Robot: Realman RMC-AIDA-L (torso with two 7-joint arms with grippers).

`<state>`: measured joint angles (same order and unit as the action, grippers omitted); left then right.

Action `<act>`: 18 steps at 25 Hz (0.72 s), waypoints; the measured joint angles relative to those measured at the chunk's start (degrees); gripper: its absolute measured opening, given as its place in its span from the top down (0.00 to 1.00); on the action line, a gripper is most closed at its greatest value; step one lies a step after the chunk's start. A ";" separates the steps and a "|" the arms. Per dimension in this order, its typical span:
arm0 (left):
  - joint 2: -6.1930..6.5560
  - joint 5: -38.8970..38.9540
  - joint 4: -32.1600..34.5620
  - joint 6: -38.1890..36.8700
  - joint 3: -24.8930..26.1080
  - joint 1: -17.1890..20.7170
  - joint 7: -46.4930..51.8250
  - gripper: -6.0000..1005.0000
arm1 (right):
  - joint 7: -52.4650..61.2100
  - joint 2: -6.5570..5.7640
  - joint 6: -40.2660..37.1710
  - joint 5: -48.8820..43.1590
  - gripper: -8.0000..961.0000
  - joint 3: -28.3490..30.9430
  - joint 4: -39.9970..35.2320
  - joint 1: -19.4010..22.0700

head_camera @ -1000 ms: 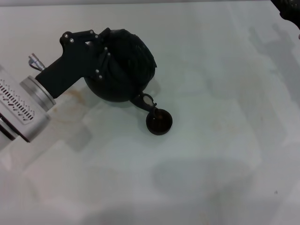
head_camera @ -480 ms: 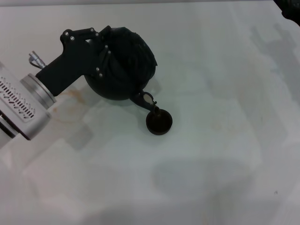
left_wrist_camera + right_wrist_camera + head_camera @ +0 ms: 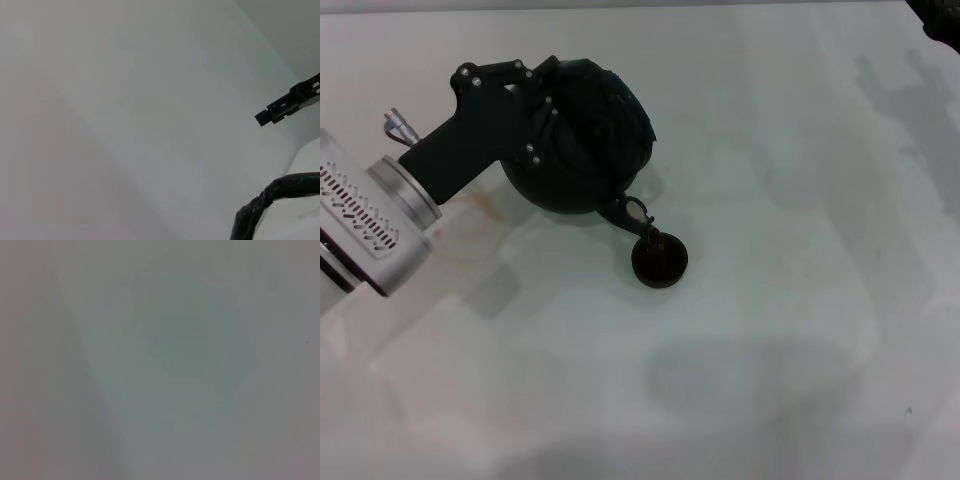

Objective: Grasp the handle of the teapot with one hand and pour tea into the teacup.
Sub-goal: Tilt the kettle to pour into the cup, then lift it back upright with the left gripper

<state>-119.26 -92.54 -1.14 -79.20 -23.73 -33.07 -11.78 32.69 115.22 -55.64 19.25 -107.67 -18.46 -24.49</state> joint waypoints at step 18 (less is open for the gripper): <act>0.09 -0.10 0.07 0.02 -0.72 -0.61 0.00 0.89 | 0.00 0.00 0.00 0.00 0.11 0.48 0.01 0.06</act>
<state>-119.18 -92.64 -1.07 -79.18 -24.45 -33.69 -11.78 32.69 115.23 -55.64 19.25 -107.19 -18.45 -24.43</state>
